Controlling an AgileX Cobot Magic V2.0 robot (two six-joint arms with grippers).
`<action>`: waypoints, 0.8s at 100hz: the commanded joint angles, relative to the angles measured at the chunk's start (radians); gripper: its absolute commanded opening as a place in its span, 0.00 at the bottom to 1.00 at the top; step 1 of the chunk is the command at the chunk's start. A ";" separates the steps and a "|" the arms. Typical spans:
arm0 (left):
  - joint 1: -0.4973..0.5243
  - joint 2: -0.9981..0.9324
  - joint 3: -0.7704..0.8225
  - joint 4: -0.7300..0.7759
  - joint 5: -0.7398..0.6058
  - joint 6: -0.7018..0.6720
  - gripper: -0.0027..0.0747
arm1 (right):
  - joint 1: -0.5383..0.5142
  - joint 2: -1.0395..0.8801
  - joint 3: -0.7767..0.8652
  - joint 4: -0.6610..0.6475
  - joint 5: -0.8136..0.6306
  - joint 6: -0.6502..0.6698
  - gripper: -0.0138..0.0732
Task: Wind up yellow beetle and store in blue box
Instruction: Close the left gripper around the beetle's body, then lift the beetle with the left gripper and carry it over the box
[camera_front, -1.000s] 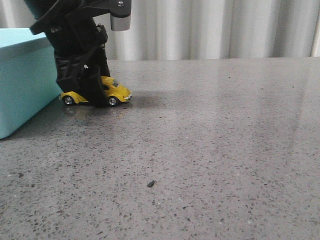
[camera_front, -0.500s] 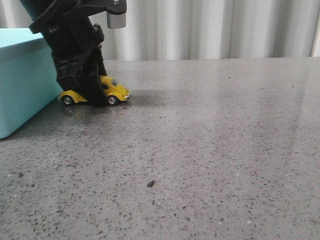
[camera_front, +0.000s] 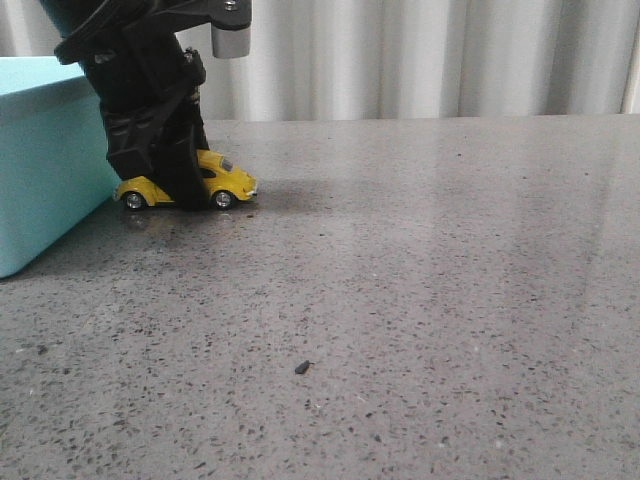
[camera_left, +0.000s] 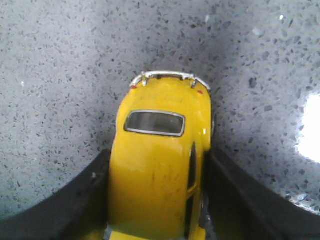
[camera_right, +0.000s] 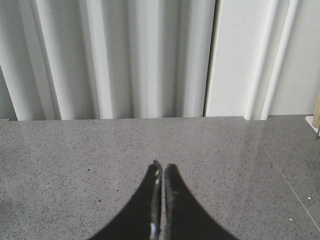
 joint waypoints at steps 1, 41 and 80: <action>0.007 -0.033 -0.046 0.006 0.008 -0.007 0.25 | -0.003 0.006 -0.025 -0.008 -0.092 -0.011 0.09; 0.007 -0.033 -0.216 -0.041 0.100 -0.010 0.25 | -0.003 0.006 -0.025 -0.008 -0.103 -0.011 0.09; 0.007 -0.044 -0.422 -0.045 0.181 -0.078 0.24 | -0.003 0.006 -0.025 -0.008 -0.124 -0.011 0.09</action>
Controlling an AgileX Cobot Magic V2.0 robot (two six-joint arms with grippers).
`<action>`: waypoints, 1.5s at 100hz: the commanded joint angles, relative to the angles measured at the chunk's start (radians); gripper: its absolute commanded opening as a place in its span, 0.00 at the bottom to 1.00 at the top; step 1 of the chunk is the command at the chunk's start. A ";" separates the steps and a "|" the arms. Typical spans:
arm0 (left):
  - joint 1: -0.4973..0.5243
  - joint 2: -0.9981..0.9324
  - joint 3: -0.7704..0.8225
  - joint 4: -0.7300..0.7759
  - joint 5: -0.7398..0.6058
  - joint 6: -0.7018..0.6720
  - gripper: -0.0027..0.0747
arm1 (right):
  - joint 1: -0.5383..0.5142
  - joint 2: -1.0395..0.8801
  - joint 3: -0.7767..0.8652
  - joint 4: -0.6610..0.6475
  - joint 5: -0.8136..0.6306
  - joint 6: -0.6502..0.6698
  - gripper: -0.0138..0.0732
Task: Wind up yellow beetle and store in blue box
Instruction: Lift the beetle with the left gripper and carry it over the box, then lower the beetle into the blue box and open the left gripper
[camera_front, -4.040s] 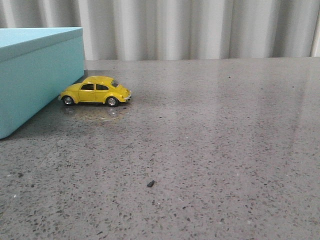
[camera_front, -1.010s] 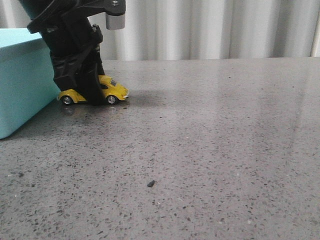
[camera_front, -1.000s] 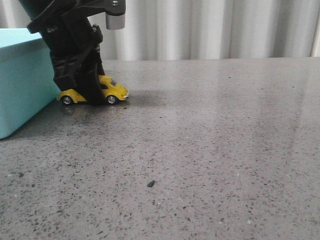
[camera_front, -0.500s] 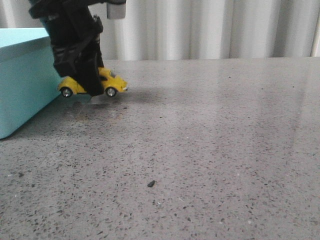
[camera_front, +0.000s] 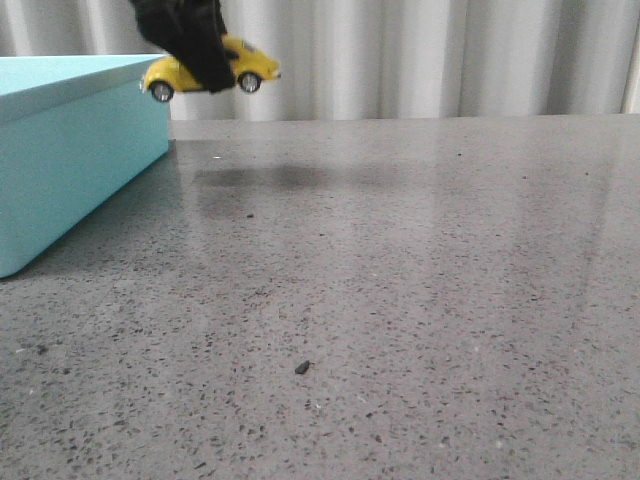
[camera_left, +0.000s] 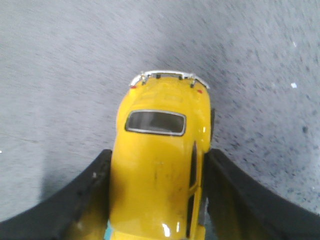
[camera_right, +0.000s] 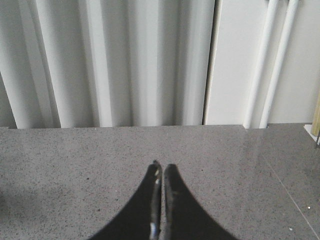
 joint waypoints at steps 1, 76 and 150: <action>0.001 -0.065 -0.072 -0.023 -0.006 -0.036 0.24 | -0.003 0.006 -0.025 -0.007 -0.093 -0.011 0.09; 0.298 -0.182 -0.112 0.001 0.224 -0.285 0.22 | -0.003 0.006 -0.025 -0.010 -0.138 -0.011 0.09; 0.422 0.054 -0.072 -0.044 0.261 -0.464 0.36 | -0.003 0.006 -0.025 -0.010 -0.180 -0.011 0.09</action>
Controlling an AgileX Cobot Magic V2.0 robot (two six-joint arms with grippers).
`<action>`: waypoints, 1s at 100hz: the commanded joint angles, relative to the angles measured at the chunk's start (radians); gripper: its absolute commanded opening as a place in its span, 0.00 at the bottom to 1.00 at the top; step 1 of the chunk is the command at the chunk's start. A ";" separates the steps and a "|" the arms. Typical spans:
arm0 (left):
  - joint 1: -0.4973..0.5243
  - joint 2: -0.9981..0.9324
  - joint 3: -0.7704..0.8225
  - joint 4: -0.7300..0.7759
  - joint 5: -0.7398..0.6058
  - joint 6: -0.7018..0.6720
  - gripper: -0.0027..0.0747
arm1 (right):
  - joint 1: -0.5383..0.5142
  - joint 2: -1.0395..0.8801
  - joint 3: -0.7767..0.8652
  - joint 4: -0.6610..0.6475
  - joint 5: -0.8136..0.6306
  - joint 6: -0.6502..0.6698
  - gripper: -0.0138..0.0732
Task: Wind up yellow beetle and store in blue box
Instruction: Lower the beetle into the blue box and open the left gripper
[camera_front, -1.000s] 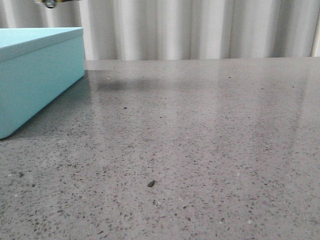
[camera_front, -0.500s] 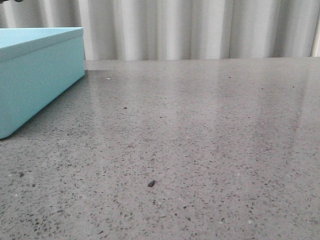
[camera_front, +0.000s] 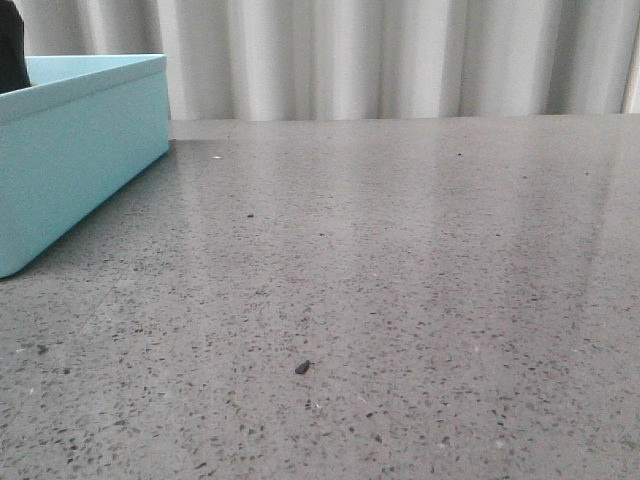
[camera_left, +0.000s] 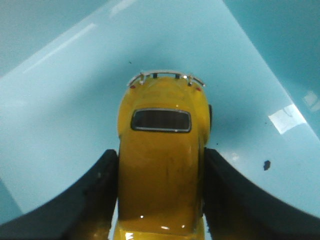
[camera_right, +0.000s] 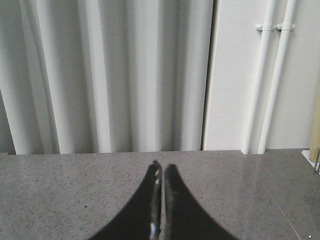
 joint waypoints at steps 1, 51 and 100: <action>0.001 -0.031 -0.026 -0.035 0.017 -0.016 0.37 | -0.003 0.006 -0.025 -0.006 -0.090 -0.010 0.09; 0.001 -0.042 -0.040 -0.059 0.018 -0.087 0.65 | -0.003 0.006 -0.025 -0.006 -0.145 -0.010 0.09; 0.001 -0.261 -0.048 -0.249 0.016 -0.145 0.01 | -0.003 0.006 -0.025 -0.010 -0.084 -0.010 0.09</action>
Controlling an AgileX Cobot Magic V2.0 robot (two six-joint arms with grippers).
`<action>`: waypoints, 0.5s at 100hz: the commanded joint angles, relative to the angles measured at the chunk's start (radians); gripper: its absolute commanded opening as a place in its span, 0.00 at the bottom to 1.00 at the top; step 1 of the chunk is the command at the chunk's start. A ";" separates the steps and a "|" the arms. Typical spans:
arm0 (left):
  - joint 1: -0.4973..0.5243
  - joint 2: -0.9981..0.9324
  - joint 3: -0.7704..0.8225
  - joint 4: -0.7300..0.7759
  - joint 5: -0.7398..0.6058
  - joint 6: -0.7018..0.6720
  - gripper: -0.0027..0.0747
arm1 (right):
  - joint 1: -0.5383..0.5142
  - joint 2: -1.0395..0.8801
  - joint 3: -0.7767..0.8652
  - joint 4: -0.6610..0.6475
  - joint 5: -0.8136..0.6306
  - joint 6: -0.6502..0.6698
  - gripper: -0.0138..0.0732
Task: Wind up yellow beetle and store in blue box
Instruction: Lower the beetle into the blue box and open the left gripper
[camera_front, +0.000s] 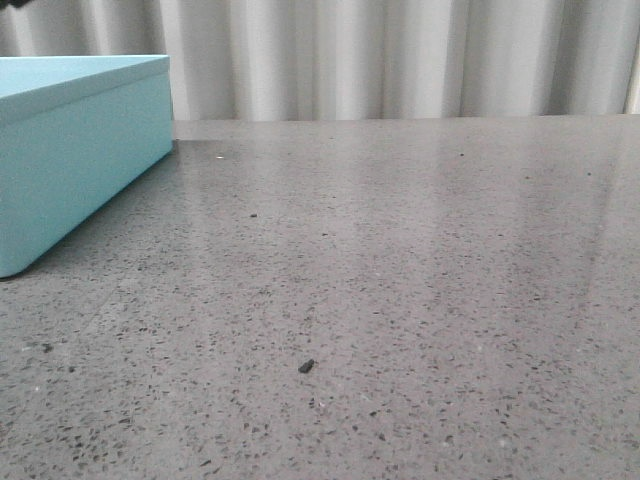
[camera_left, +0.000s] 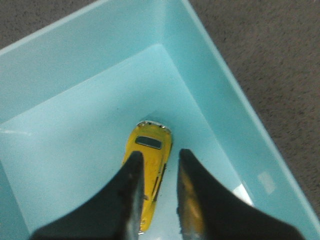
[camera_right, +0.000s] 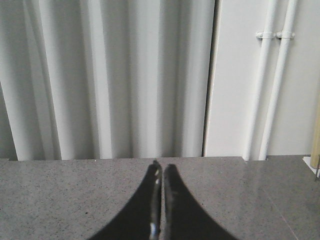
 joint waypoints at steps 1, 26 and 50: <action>0.001 -0.082 -0.017 -0.100 0.017 -0.036 0.01 | -0.003 0.006 -0.025 -0.010 -0.062 -0.010 0.09; 0.001 -0.190 0.044 -0.140 -0.050 -0.032 0.01 | -0.003 0.006 0.025 -0.010 -0.003 -0.010 0.09; 0.001 -0.324 0.178 -0.140 -0.151 -0.008 0.01 | -0.003 0.006 0.103 -0.004 -0.020 -0.010 0.09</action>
